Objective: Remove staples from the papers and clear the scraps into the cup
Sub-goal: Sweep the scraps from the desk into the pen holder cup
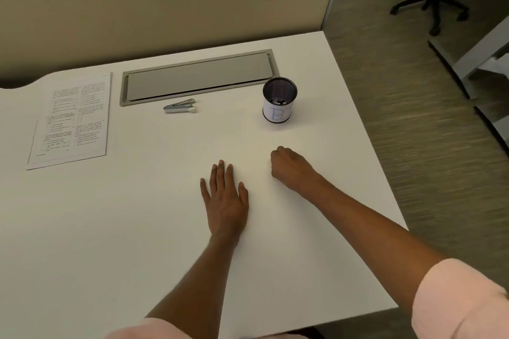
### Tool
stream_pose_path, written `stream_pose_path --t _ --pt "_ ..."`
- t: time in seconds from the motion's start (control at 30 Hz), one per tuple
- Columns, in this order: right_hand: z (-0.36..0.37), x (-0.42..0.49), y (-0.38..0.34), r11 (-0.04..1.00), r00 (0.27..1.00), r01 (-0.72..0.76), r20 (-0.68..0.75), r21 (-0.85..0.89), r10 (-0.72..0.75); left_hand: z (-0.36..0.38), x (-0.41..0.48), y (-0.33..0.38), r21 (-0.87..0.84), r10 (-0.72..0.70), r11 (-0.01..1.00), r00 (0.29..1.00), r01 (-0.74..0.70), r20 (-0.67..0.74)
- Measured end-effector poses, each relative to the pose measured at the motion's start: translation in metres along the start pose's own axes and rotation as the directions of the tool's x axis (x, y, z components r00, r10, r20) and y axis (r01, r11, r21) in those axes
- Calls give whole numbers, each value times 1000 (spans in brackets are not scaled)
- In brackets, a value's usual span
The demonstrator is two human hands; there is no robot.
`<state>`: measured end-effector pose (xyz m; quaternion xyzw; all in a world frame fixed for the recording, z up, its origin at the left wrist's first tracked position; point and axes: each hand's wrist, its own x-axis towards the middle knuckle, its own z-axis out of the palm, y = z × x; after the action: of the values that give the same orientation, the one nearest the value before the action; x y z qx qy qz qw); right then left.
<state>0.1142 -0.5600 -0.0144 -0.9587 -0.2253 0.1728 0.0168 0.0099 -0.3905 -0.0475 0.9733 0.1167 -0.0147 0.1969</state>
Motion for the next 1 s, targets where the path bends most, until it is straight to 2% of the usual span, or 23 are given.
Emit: stream_pose_path --t 0.1,0.2,0.27,0.3,0.43,0.57,0.83,1.0 --pt "-4 -7 1 969 997 -73 9 235 73 -5 3 7 -62 -38 997 999 39 6" --pt "-7 -15 19 808 954 -216 -58 548 294 -12 6 22 -146 7 989 1000 -6 8" --pt "-1 -24 33 634 890 -240 -94 735 447 -14 8 36 -224 94 972 993 -77 68" --pt "3 -30 37 577 873 -232 -94 783 479 -14 10 43 -265 126 960 987 -95 101" --pt "12 -43 39 506 854 -194 -110 841 509 -9 20 66 -384 121 922 979 -50 164" --pt "18 -48 36 494 848 -193 -109 848 518 -3 30 78 -392 84 919 988 -26 131" --pt "26 -49 34 470 844 -187 -103 863 526 -2 47 82 -259 98 965 980 -51 175" --pt "28 -48 35 466 855 -183 -93 866 510 -8 56 83 -137 237 967 953 -214 188"
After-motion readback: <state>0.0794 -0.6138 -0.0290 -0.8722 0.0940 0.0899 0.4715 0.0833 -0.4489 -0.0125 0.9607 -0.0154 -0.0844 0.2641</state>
